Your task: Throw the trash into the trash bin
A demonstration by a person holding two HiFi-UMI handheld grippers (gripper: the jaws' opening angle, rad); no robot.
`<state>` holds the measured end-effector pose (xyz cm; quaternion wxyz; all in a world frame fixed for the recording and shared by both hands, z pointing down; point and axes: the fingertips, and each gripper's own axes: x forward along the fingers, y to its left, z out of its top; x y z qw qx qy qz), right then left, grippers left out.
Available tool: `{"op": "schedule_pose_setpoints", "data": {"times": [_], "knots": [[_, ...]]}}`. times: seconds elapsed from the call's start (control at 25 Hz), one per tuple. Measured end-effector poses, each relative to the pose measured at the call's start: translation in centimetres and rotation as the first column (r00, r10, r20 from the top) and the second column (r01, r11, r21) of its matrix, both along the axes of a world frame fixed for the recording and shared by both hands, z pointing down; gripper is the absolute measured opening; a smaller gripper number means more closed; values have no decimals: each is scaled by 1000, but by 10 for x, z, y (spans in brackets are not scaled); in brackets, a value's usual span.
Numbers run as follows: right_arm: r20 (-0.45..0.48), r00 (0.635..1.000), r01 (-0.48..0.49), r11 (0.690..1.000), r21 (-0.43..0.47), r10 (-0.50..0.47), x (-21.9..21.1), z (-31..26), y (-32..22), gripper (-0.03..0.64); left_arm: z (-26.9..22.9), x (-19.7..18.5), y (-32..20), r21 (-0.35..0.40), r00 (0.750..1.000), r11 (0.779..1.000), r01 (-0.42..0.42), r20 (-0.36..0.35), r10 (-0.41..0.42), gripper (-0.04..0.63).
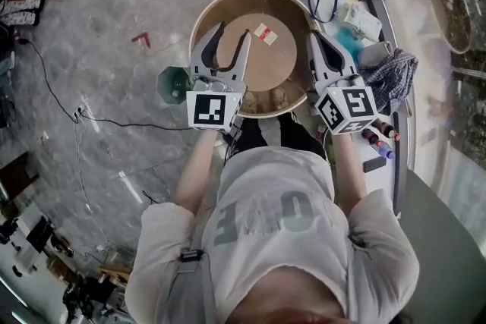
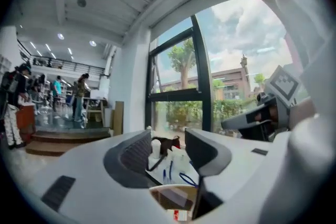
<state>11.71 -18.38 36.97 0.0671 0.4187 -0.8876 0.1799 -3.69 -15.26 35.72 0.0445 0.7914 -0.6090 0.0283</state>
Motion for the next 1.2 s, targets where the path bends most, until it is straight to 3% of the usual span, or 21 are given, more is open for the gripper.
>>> {"op": "schedule_pose_setpoints", "data": {"times": [0.04, 0.16, 0.2, 0.28, 0.4, 0.48, 0.52, 0.6, 0.68, 0.88, 1.0, 1.08, 1.2], "knots": [[-12, 999, -32, 999, -19, 32, 15, 12, -6, 14, 23, 10, -16, -44, 999, 998, -51, 9, 51, 205], [-48, 994, -105, 991, -82, 102, 53, 54, -18, 14, 96, 38, -55, -146, 971, 971, -188, 120, 206, 246], [-60, 991, -122, 987, -104, 116, 63, 69, -20, 14, 123, 48, -64, -181, 946, 952, -245, 170, 276, 264], [-82, 988, -145, 979, -145, 134, 79, 99, -22, 14, 182, 66, -77, -275, 873, 894, -353, 247, 421, 289], [-100, 981, -185, 959, -216, 166, 93, 145, -18, 14, 261, 83, -86, -407, 769, 793, -453, 272, 579, 314], [-104, 977, -208, 939, -273, 186, 98, 173, -5, 14, 310, 92, -77, -490, 680, 716, -497, 292, 672, 318], [-105, 976, -216, 930, -299, 193, 98, 185, 1, 14, 334, 95, -70, -535, 621, 670, -515, 306, 721, 321], [-105, 975, -220, 915, -338, 196, 98, 207, 9, 14, 379, 100, -60, -619, 483, 575, -535, 334, 809, 328], [-107, 976, -217, 906, -363, 190, 98, 225, 13, 14, 416, 102, -56, -683, 347, 495, -537, 356, 868, 333], [-117, 973, -231, 887, -400, 201, 105, 252, 18, 14, 476, 104, -51, -781, 56, 355, -513, 383, 922, 334], [-126, 969, -247, 880, -406, 214, 112, 258, 15, 14, 494, 105, -47, -824, -43, 291, -487, 355, 934, 334], [-134, 966, -256, 877, -407, 221, 116, 259, 11, 14, 503, 104, -46, -850, -90, 257, -460, 333, 939, 334], [-140, 964, -264, 875, -406, 226, 117, 260, 9, 14, 513, 102, -47, -878, -145, 230, -421, 316, 938, 333]]}}
